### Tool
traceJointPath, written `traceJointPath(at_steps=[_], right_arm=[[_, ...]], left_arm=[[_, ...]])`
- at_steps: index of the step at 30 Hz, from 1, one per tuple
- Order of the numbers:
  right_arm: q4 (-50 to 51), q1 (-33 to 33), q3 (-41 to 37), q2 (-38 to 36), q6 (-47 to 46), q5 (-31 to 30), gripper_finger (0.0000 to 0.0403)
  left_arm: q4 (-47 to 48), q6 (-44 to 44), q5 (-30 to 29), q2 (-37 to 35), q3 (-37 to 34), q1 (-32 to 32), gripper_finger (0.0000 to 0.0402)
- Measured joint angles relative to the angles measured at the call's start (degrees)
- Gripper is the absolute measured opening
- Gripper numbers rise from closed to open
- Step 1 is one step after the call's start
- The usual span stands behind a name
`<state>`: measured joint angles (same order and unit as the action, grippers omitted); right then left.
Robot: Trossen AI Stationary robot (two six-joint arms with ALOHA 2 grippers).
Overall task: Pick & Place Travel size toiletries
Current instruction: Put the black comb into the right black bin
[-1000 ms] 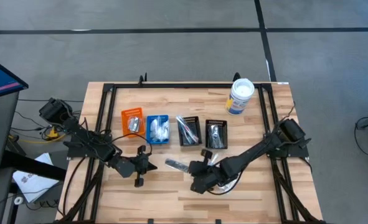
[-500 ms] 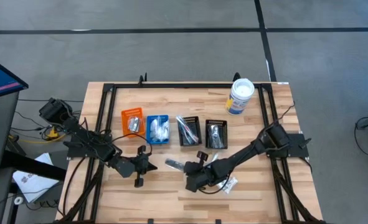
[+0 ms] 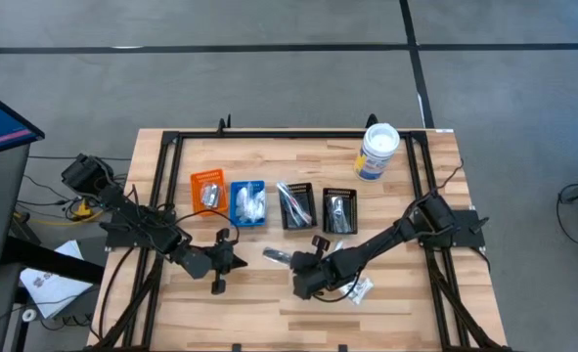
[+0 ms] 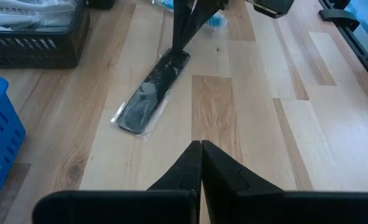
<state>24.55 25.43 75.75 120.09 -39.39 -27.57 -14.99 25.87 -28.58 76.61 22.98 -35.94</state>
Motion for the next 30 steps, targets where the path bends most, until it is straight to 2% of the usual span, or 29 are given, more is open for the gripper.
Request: traceJointPath(at_steps=[7, 13, 18, 22, 25, 30], right_arm=[[0.58, -0.59, 0.01, -0.09, 0.83, 2.26, 0.0000], [-0.75, -1.68, -1.51, -0.14, 1.92, 4.70, 0.0000], [-2.59, -2.36, -1.97, -0.11, 4.02, 7.22, 0.0000], [-4.84, -1.74, -2.13, -0.93, 5.40, 6.90, 0.0000], [-4.78, -0.48, -2.39, -1.90, 5.53, 5.23, 0.0000], [-5.21, 1.42, -2.41, -2.93, 5.96, 2.85, 0.0000]], left_arm=[[-2.49, -2.28, 0.12, 0.12, 0.00, 0.00, 0.0001], [-8.65, -11.40, 1.84, 6.80, 3.31, 0.27, 0.0012], [-9.54, -21.00, 1.34, 16.54, 10.38, 3.09, 0.0062], [-9.45, -23.75, 1.09, 22.76, 15.27, 5.61, 0.0115], [-9.48, -24.07, 0.59, 24.16, 16.45, 5.77, 0.0146], [-9.56, -24.30, -1.90, 23.82, 16.26, 5.77, 0.0173]])
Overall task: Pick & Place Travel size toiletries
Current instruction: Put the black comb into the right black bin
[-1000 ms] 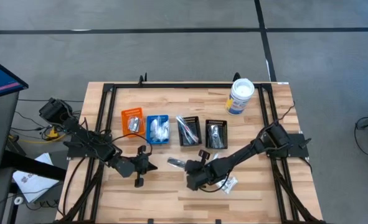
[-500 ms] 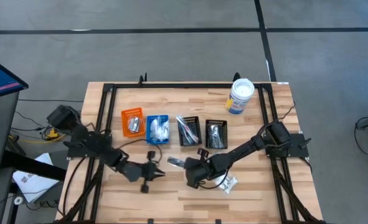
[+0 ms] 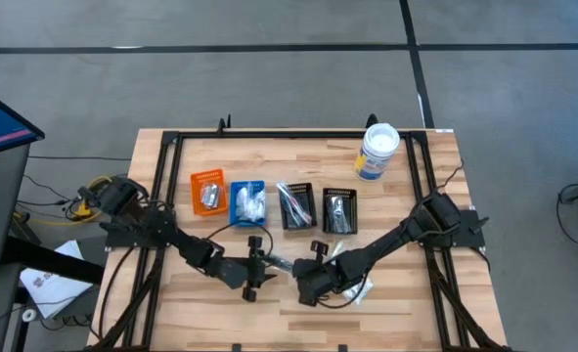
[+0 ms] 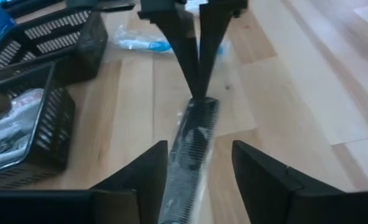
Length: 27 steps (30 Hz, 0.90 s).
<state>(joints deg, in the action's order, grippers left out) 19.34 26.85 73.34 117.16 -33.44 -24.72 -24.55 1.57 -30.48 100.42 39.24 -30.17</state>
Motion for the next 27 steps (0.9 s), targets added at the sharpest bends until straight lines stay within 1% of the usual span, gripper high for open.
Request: traceJointPath(at_steps=[2, 7, 10, 15, 19, 27], right_arm=[[-0.02, -0.06, 0.03, 0.00, -0.02, -1.25, 0.0000], [-1.24, -0.39, 0.22, -0.04, 0.21, -2.03, 0.0000], [-0.83, -0.64, 0.25, -0.07, 0.01, -1.95, 0.0000], [2.88, -0.96, 0.28, -0.11, -2.42, -1.93, 0.0000], [5.16, -0.78, 0.31, -0.13, -4.01, -0.58, 0.0000], [4.78, 0.45, 0.33, -0.20, -4.10, -2.20, 0.0000]], left_arm=[[0.11, 0.23, -0.02, 0.02, -0.11, 0.04, 0.0180], [0.11, 0.32, 0.39, 0.02, -0.11, -0.16, 0.0188], [0.11, 0.37, 0.39, 0.02, -0.11, -0.29, 0.0188], [0.15, 0.72, 0.39, 0.02, -0.11, -0.29, 0.0189], [0.20, 0.83, 0.38, 0.02, -0.12, -0.29, 0.0188], [0.30, 1.74, 0.37, 0.02, -0.13, -0.29, 0.0187]])
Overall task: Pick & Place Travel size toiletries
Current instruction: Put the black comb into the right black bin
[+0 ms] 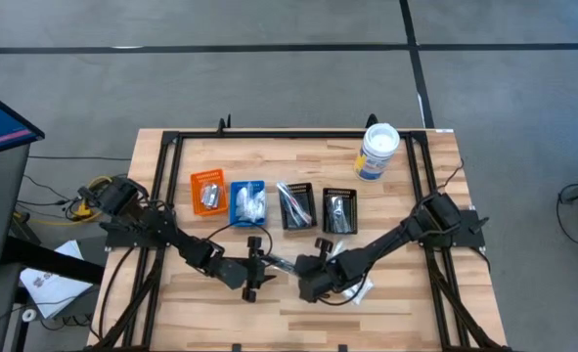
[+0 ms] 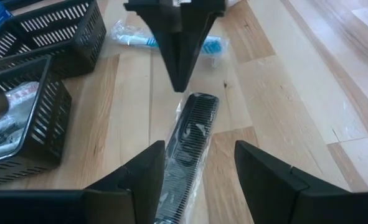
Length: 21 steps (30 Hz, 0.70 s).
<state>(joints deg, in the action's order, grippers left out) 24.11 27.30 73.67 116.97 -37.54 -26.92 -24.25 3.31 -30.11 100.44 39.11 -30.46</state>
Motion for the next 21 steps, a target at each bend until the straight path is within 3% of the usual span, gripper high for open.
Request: traceJointPath(at_steps=[21], right_arm=[[-2.08, -0.52, 0.09, 0.42, 0.17, 2.71, 0.0000]], left_arm=[[0.04, 0.59, 1.05, 0.00, 0.00, -0.01, 0.0187]])
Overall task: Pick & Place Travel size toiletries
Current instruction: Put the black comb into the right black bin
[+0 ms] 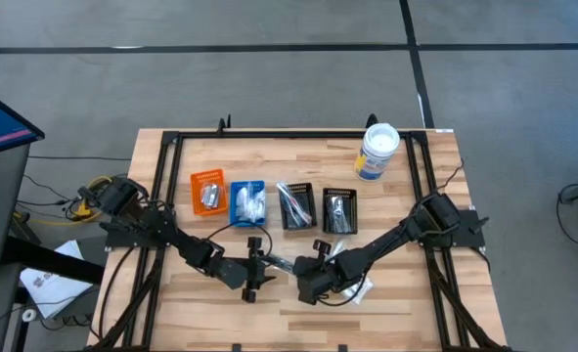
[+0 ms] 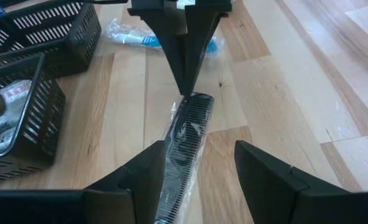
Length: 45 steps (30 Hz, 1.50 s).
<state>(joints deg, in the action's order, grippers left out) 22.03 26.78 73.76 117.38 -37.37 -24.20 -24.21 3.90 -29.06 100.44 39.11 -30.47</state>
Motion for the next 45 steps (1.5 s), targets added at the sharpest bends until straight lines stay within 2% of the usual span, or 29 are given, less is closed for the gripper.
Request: traceJointPath(at_steps=[8, 14, 20, 27, 30, 33, 35, 37, 41, 45], right_arm=[[0.73, -0.36, 0.00, 0.02, -0.65, 0.57, 0.0000], [-0.93, -1.00, 0.37, 2.31, -0.87, 3.92, 0.0000], [-2.19, -1.13, 0.33, 3.30, -1.09, 3.69, 0.0000], [-1.42, -2.02, 0.22, 3.42, -0.91, 6.05, 0.0000], [-1.28, -2.66, 0.22, 3.32, -0.05, 8.33, 0.0000], [-1.26, -2.84, 0.22, 3.32, 0.35, 8.14, 0.0000], [-1.26, -2.90, 0.20, 3.32, 0.66, 8.32, 0.0000], [-1.27, -2.93, 0.17, 3.31, 1.39, 8.30, 0.0000], [-1.24, -3.35, 0.17, 3.27, 1.55, 9.07, 0.0000], [-1.22, -3.97, 0.17, 3.21, 1.67, 10.55, 0.0000]], left_arm=[[0.00, 0.00, 1.26, 0.00, 0.00, -0.01, 0.0187], [0.00, 0.02, 1.55, -0.01, 0.00, -0.01, 0.0187], [-0.02, 0.00, 1.56, -0.02, 0.00, 0.01, 0.0187], [0.06, -5.48, 7.58, 1.50, 0.00, 0.71, 0.0187], [0.24, -9.13, 2.87, 2.83, 0.00, 0.07, 0.0187], [0.25, -11.88, -4.02, 3.30, 0.00, -1.13, 0.0187], [0.17, -13.44, -6.35, 3.30, 0.01, -1.63, 0.0187], [0.22, -14.14, -6.38, 3.30, 0.02, -1.65, 0.0187], [1.21, -14.16, -2.48, 3.30, 0.02, -1.65, 0.0187], [2.60, -14.21, -2.87, 3.30, 0.04, -1.40, 0.0187]])
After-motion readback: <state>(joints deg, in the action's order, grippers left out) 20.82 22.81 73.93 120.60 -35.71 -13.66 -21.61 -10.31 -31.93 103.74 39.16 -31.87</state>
